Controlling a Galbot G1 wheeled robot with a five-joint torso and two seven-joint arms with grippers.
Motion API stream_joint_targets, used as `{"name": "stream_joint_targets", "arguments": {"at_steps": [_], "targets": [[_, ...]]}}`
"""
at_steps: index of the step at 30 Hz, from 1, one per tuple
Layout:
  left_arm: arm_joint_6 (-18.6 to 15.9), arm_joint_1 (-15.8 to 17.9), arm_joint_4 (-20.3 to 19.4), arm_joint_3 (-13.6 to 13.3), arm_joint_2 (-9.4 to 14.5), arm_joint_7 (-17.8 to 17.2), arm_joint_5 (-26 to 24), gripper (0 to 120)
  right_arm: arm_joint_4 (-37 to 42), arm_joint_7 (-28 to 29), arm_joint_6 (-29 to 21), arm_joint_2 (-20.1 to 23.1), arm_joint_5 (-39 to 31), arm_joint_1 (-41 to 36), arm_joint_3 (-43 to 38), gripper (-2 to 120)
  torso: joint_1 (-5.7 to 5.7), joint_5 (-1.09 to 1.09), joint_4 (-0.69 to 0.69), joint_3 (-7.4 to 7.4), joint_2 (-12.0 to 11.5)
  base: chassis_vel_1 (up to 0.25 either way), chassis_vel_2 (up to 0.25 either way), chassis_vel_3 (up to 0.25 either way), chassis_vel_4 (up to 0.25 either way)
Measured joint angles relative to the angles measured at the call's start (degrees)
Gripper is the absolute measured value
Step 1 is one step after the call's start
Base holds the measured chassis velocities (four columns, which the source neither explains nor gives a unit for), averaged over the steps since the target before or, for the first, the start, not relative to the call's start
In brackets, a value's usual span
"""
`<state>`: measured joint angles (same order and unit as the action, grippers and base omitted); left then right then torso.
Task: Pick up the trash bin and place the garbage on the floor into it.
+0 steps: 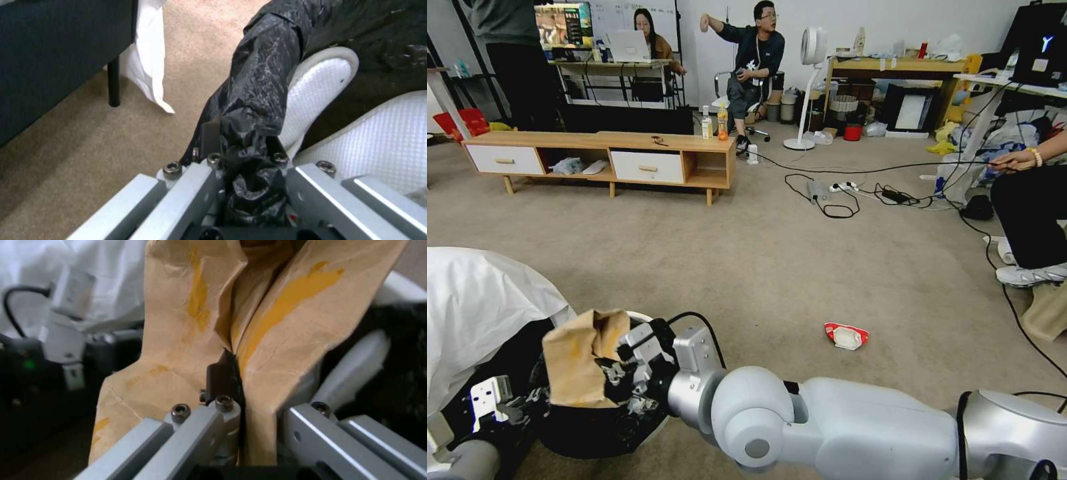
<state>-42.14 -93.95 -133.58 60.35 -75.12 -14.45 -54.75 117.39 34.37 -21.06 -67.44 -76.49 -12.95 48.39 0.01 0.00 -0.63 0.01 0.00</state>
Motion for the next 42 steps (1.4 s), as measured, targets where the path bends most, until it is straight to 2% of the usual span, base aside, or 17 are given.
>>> {"name": "stream_joint_targets", "arguments": {"at_steps": [18,28,40,41,42], "targets": [[0.0,0.4,0.1,-0.5,-0.5,0.2,0.0,1,-7.1,-0.3,-0.3,-1.6,4.0,-2.7,2.0,0,0.0,0.0,0.0,0.0,0.0,0.0,0.0,0.0,0.0],[0.0,0.7,0.7,-0.7,-0.6,0.3,0.1,1,-9.2,-0.3,0.1,-3.1,4.9,-3.0,3.1,0,0.0,0.0,0.01,0.0,0.0,0.0,0.0,0.0,0.0],[0.0,1.0,1.3,-1.1,-0.7,0.8,0.3,1,-10.3,-0.5,0.5,-3.0,6.1,-4.2,3.1,0,0.0,0.0,0.01,0.0,0.0,0.0,0.0,0.0,0.0],[0.0,1.0,1.3,-1.1,-0.7,0.9,0.3,1,-10.3,-0.5,0.5,-2.9,6.1,-4.2,3.0,1,0.0,0.0,0.01,0.0,0.0,0.0,0.0,0.0,0.0],[0.0,1.0,1.4,-1.2,-0.7,1.1,0.4,1,-10.0,-0.5,0.5,-2.7,6.1,-4.3,2.8,8,0.0,0.0,0.01,0.0,0.0,0.0,0.0,0.0,0.0]]}}
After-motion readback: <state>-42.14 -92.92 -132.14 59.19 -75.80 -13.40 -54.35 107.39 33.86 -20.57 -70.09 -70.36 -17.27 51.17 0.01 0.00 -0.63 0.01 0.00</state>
